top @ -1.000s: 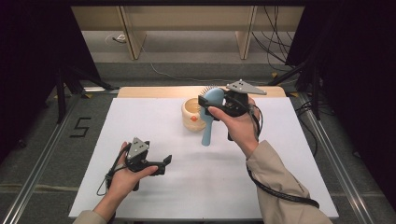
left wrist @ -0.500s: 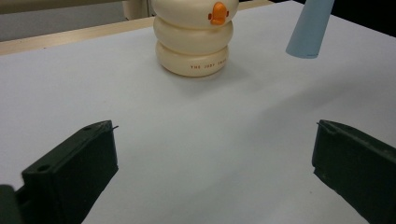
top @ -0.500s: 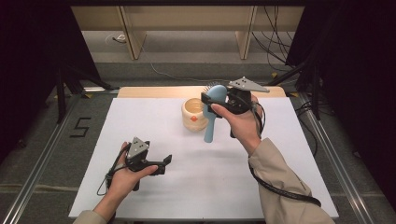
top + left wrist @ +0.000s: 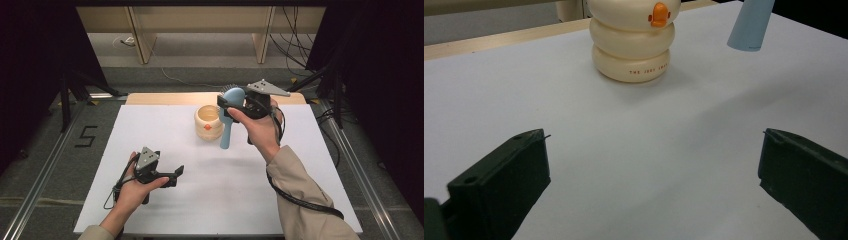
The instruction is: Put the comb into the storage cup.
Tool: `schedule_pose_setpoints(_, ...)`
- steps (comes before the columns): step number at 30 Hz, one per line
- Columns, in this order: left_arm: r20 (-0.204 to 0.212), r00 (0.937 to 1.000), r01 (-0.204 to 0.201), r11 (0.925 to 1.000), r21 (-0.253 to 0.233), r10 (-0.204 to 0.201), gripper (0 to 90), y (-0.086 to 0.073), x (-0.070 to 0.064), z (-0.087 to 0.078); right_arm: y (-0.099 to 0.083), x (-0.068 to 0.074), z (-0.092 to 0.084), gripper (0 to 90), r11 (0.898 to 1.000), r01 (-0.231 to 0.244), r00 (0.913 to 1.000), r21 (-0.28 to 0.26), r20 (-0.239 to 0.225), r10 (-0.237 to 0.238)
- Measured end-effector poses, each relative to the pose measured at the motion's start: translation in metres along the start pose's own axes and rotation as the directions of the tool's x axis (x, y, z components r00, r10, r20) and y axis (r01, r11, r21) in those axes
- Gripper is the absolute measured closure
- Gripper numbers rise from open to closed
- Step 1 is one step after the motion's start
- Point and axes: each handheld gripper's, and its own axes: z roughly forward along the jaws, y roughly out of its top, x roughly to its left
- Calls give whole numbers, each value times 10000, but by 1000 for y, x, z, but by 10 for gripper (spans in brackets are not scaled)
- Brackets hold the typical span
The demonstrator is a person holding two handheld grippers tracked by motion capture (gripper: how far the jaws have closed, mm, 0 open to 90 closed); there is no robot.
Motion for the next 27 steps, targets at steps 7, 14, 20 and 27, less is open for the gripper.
schedule_pose_setpoints(7,4,10000,-13,10000,3,13,0,0,0,0,1,0,2,216,10000,40,10000,-78,62,-40)
schedule_pose_setpoints(14,1,10000,-16,10000,-1,16,0,0,0,1,5,-2,2,216,9998,28,9999,-191,148,-25)
schedule_pose_setpoints(20,20,10000,-11,10000,0,11,0,0,0,1,8,-3,2,216,9996,41,9998,-279,214,-35)
schedule_pose_setpoints(27,4,10000,-28,10000,-6,28,0,0,0,1,9,-4,4,216,9994,99,9996,-327,281,-90)
